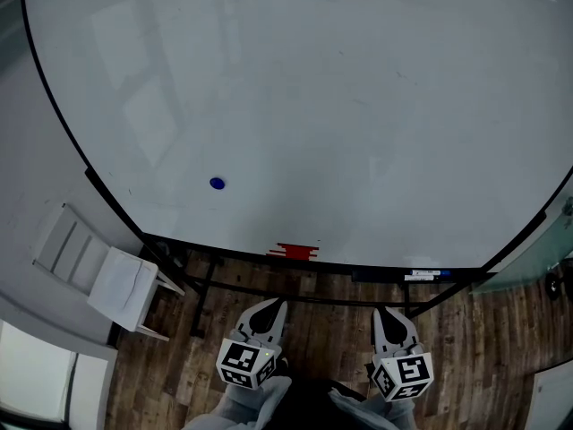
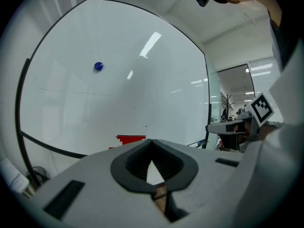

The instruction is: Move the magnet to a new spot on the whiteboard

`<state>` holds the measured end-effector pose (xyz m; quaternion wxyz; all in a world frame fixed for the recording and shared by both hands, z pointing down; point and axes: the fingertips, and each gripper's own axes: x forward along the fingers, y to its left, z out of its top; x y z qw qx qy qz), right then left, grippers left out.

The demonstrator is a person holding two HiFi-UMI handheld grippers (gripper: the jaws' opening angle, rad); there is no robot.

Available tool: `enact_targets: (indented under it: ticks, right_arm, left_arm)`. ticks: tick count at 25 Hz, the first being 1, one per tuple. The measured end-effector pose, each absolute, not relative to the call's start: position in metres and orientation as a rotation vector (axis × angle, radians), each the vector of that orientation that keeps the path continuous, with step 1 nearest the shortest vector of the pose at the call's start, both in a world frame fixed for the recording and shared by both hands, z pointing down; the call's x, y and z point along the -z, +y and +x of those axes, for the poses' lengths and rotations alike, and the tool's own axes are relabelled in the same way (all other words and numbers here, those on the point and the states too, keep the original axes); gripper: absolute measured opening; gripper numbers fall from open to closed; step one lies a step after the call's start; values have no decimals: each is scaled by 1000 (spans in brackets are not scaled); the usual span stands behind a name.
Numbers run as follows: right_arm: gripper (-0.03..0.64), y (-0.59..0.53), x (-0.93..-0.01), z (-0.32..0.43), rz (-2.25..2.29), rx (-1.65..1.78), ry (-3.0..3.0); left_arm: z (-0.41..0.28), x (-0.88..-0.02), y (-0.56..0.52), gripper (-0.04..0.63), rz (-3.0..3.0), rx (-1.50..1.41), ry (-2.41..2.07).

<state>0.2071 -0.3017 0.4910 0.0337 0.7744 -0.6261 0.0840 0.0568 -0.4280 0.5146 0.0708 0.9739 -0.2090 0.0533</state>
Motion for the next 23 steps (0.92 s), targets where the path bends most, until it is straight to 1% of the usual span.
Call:
enact_targets:
  ticks: [7,23]
  right_arm:
    - [28,-306,-489,206,2371,-279,-1976]
    - [28,-301,-491,201,2334,-319,-2038]
  left_arm:
    - [58,-509,-429,9,2937,-124,-625]
    - [61,-516,-420,9,2925,-155,-648]
